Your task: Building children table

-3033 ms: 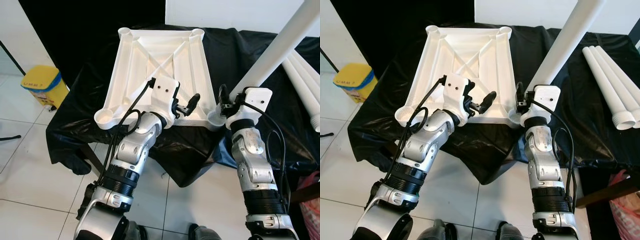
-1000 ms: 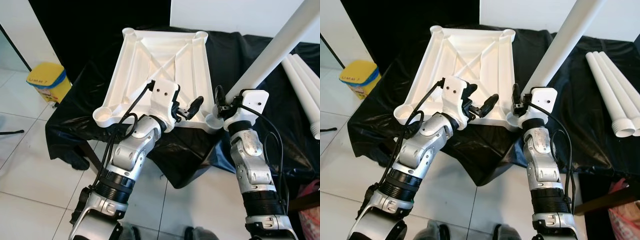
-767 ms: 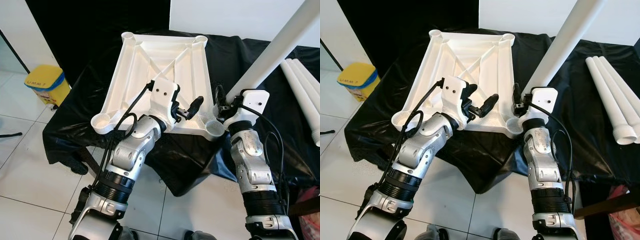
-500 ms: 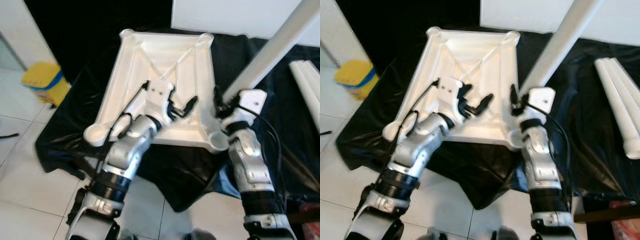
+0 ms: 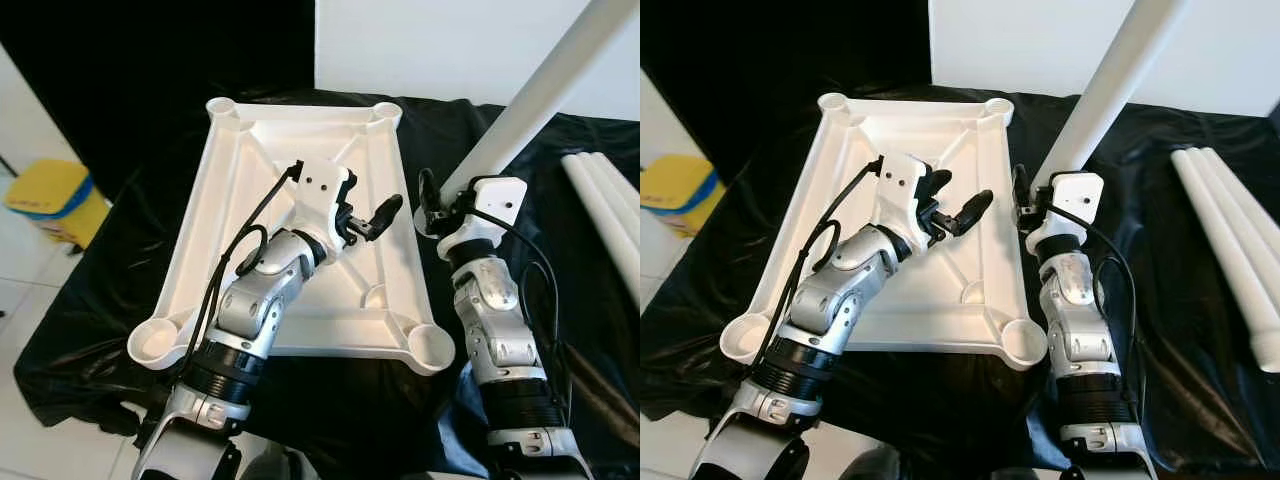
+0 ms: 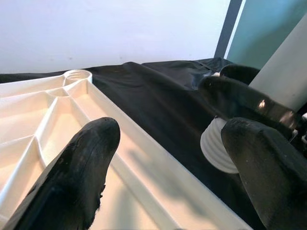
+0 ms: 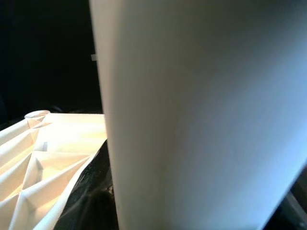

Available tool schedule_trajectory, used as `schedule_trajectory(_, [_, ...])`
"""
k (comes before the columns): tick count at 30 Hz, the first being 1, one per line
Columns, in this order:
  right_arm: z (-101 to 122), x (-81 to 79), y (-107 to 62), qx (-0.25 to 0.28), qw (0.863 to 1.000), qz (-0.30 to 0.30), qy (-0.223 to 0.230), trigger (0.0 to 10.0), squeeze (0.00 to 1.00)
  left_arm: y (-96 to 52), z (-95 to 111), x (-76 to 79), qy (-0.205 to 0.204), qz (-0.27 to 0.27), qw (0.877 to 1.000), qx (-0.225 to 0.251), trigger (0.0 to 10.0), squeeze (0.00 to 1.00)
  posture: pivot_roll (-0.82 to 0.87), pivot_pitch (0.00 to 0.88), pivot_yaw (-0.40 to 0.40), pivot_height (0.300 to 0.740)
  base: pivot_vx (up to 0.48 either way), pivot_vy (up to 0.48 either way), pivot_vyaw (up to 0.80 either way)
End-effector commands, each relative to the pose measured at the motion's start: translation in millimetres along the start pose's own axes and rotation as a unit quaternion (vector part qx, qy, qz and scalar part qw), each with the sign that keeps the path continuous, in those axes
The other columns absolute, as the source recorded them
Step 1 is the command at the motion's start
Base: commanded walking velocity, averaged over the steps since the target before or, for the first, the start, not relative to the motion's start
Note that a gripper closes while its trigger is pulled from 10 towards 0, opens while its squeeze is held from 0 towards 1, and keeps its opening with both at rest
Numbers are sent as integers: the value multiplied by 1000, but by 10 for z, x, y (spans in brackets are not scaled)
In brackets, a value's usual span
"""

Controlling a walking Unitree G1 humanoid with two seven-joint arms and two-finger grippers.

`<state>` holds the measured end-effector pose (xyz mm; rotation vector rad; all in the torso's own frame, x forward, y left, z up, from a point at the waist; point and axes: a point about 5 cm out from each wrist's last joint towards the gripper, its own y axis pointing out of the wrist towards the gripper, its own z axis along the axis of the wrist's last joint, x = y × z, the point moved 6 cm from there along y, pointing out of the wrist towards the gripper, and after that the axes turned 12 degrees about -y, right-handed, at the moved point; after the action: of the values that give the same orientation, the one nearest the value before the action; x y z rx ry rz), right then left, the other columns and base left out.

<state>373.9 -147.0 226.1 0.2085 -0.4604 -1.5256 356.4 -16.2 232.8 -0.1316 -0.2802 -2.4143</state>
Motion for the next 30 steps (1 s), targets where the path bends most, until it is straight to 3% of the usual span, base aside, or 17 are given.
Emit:
schedule_trajectory(1, [-37,89,-29,-6,1000,-13,1,10000,0,19,-54,64,-4,-11,1000,-11,10000,0,-41,133,-35,740,0,0,0])
schedule_trajectory(11, [-40,80,-28,-7,1000,-12,2,10000,0,17,-99,45,-12,-7,1000,-24,10000,0,-41,131,-35,740,0,0,0])
schedule_trajectory(30, [-56,39,-42,-9,1000,-8,5,10000,0,28,-108,52,-18,-7,999,-28,10000,0,-38,113,-32,740,0,381,0])
